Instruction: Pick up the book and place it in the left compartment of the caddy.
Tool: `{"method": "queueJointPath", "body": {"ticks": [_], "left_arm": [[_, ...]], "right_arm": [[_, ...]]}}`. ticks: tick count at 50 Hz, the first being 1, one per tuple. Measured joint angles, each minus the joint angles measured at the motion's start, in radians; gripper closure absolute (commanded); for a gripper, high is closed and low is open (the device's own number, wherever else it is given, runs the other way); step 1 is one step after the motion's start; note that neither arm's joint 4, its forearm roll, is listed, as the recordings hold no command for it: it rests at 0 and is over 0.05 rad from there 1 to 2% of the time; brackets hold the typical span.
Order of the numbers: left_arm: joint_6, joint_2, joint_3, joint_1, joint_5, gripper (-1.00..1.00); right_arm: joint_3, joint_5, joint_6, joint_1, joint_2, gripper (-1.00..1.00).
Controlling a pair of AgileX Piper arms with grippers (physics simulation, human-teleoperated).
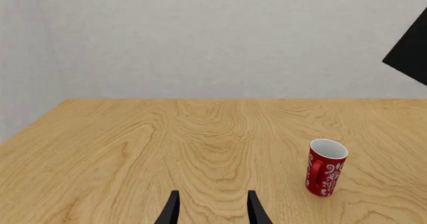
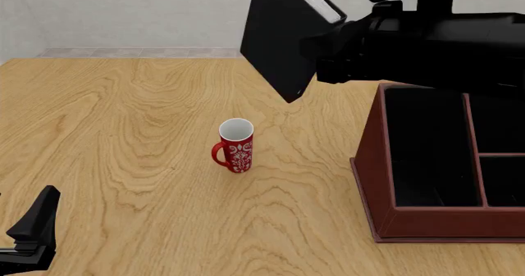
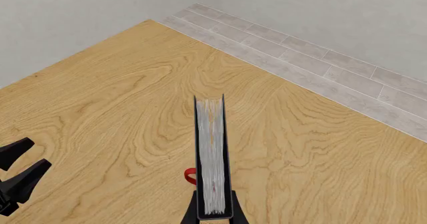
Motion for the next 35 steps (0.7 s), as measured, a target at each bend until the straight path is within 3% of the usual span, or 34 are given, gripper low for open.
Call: {"method": "queueJointPath", "body": {"ticks": [35], "left_arm": [[0.000,0.000,0.000,0.000,0.000,-1.00]], "right_arm": [[0.068,0.102,-0.016,-0.174,-0.172,1.00]]}}
